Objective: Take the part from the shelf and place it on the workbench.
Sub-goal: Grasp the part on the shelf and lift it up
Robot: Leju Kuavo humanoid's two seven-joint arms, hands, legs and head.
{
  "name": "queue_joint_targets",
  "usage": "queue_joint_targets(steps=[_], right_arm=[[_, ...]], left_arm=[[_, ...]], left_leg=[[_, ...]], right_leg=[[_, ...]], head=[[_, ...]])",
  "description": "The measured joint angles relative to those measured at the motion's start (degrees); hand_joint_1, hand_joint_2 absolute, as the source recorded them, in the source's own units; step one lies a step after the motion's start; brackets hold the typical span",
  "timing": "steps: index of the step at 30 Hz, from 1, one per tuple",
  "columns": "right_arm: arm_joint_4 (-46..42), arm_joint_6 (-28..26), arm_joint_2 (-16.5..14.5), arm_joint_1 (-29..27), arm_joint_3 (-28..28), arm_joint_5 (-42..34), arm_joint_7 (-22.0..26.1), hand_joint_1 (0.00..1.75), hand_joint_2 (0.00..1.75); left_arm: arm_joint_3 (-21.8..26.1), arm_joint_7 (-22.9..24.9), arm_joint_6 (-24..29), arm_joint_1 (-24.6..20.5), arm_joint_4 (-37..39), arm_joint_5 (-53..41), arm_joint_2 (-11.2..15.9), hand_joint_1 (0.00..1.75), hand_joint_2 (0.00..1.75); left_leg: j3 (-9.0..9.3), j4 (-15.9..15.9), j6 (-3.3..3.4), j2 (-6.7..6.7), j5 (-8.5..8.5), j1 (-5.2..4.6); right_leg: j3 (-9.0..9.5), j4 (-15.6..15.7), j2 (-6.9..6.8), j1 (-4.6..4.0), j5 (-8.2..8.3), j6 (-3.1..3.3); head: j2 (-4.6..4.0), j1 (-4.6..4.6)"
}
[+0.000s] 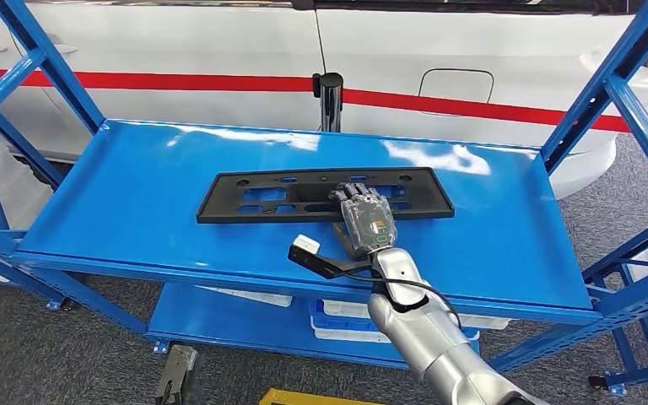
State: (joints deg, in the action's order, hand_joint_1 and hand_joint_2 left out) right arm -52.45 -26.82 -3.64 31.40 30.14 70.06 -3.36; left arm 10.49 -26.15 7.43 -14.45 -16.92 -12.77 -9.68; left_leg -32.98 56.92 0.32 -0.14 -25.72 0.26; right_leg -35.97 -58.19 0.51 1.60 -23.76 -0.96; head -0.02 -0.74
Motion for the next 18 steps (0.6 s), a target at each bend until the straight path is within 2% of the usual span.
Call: queue_joint_targets(steps=[8,14,18], right_arm=[[-0.6,-1.3,0.1,-0.1,-0.9,1.3,0.0,1.71,1.75],[-2.5,-1.6,0.5,-0.6,-1.7,0.4,0.5,1.75,1.75],[-6.4,-2.8,1.4,-1.8,-2.8,-1.7,2.1,1.75,1.75]], left_arm=[[-0.6,0.1,0.1,-0.6,0.0,0.0,0.0,0.0,0.0],[-0.6,-0.1,0.6,-0.7,0.0,0.0,0.0,0.0,0.0],[-0.5,-2.4,2.6,-0.7,0.0,0.6,0.0,0.0,0.0]], left_leg=[[0.02,0.0,0.0,0.0,0.0,-0.01],[0.04,0.0,0.0,0.0,0.0,-0.02],[0.02,0.0,0.01,-0.02,0.0,-0.02]], right_leg=[[0.01,0.0,0.0,0.0,0.0,0.0],[0.02,0.0,0.0,0.0,0.0,0.0],[0.02,0.0,-0.01,0.0,0.0,0.0]], head=[[0.0,0.0],[0.0,0.0],[0.0,0.0]])
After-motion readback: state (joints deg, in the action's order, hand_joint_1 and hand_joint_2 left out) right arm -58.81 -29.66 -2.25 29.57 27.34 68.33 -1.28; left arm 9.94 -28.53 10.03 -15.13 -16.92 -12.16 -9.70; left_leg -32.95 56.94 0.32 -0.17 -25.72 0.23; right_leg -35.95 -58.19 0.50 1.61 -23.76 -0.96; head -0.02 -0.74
